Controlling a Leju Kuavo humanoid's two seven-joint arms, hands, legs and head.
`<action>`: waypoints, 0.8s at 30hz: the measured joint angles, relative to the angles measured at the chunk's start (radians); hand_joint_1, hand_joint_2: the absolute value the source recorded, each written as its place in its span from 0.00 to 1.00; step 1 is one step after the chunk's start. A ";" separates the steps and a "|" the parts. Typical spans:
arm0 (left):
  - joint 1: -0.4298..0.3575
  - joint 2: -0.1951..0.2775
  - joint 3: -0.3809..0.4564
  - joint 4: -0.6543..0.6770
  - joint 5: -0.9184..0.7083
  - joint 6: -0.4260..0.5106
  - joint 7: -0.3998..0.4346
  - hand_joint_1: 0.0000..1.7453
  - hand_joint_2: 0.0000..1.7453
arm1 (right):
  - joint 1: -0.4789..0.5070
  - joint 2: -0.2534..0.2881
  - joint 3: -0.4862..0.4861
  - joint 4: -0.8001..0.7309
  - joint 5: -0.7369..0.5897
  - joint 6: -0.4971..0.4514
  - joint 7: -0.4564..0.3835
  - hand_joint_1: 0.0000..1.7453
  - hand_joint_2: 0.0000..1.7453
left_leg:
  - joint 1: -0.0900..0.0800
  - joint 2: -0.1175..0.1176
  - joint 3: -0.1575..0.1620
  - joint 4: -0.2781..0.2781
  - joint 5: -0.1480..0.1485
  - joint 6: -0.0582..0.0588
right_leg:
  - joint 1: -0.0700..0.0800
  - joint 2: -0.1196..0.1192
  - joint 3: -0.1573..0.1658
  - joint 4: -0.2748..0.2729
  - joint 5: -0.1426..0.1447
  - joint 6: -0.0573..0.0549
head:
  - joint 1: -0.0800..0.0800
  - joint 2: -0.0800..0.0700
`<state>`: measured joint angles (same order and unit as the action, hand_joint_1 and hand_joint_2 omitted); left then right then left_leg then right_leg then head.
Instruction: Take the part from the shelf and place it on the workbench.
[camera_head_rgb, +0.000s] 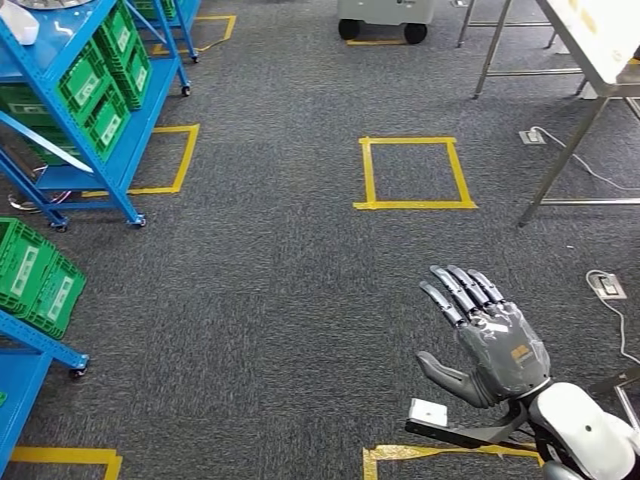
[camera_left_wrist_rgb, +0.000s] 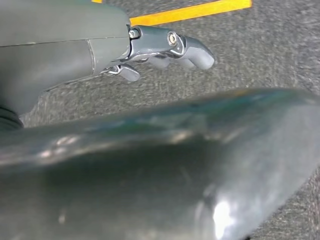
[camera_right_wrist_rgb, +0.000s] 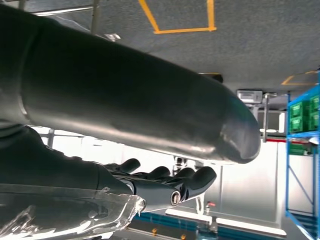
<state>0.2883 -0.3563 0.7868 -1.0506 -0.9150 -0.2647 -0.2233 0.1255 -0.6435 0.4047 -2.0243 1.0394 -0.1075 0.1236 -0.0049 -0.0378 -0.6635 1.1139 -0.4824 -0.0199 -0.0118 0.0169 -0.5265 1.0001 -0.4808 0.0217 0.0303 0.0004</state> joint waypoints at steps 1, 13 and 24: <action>0.000 0.000 -0.004 -0.001 0.001 0.001 0.000 0.00 0.00 | 0.007 0.000 -0.001 -0.001 0.000 -0.002 0.001 0.00 0.00 | 0.000 0.017 -0.033 0.071 -0.034 -0.002 | 0.003 -0.016 -0.001 0.000 0.000 -0.003 | -0.001 0.000; 0.005 0.000 -0.026 -0.007 0.008 0.005 0.011 0.00 0.00 | 0.013 0.000 -0.008 -0.008 0.003 -0.004 -0.007 0.00 0.00 | -0.014 0.075 0.091 -0.133 0.051 0.042 | 0.018 -0.119 0.010 0.016 -0.032 0.023 | 0.003 0.000; -0.006 0.002 -0.018 -0.009 0.004 -0.003 0.011 0.00 0.00 | -0.020 0.004 0.005 -0.004 0.003 0.017 -0.011 0.00 0.00 | -0.003 -0.073 0.083 -0.129 0.066 0.034 | -0.008 0.064 -0.008 0.019 -0.008 0.038 | 0.009 0.000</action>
<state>0.2822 -0.3544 0.7685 -1.0592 -0.9110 -0.2680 -0.2125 0.1057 -0.6395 0.4093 -2.0283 1.0426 -0.0907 0.1125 -0.0083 -0.1110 -0.5809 0.9845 -0.4162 0.0141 -0.0200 0.0811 -0.5343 1.0194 -0.4890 0.0598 0.0392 0.0004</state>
